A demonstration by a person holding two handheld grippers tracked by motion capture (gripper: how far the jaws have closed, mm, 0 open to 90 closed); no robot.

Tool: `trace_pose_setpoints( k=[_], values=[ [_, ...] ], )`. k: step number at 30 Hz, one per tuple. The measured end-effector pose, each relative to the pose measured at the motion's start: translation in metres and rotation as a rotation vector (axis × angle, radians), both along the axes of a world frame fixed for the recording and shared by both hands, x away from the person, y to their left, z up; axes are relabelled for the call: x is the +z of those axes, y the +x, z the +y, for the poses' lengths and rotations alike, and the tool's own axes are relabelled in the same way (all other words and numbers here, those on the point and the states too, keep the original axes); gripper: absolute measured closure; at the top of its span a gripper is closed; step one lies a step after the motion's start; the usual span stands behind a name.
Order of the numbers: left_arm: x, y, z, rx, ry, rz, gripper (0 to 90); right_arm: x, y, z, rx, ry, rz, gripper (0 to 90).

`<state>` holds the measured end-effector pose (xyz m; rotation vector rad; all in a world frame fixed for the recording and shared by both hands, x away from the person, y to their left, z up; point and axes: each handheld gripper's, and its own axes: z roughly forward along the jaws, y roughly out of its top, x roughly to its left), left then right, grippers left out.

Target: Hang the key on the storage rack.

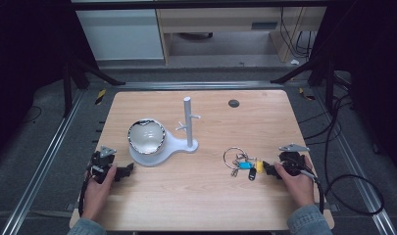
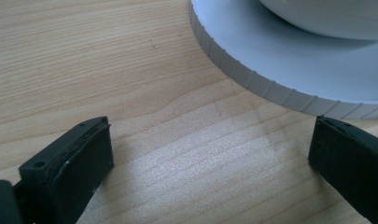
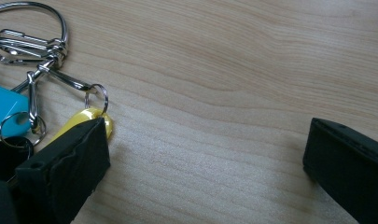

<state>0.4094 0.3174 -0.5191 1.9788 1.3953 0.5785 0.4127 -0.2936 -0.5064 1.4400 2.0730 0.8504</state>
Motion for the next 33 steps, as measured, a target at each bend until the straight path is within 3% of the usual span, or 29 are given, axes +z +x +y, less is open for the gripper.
trace_pose_setpoints(
  k=[4,8,14,18,23,29,33],
  values=[
    [0.000,0.000,0.000,0.007,0.000,0.000,0.0,0.000,-0.001,0.000,0.011,0.003,0.001,1.8],
    [0.000,0.001,0.000,0.009,0.000,0.000,0.0,0.007,-0.004,0.000,0.087,-0.004,0.016,19.4],
    [0.000,0.000,-0.001,0.015,0.000,-0.001,0.0,0.029,0.000,0.014,0.247,-0.125,0.088,29.4],
    [0.000,0.000,-0.001,0.017,0.000,0.000,0.0,0.051,0.012,0.025,0.367,-0.205,0.119,38.7],
    [0.000,0.000,-0.001,0.018,0.000,0.000,0.0,0.066,0.029,0.040,0.482,-0.302,0.173,53.4],
    [0.000,0.000,-0.001,0.018,0.000,0.000,0.0,0.074,0.046,0.059,0.602,-0.354,0.240,73.0],
    [0.000,0.000,-0.001,0.018,0.000,0.000,0.0,0.073,0.053,0.067,0.647,-0.383,0.275,80.7]
  ],
)
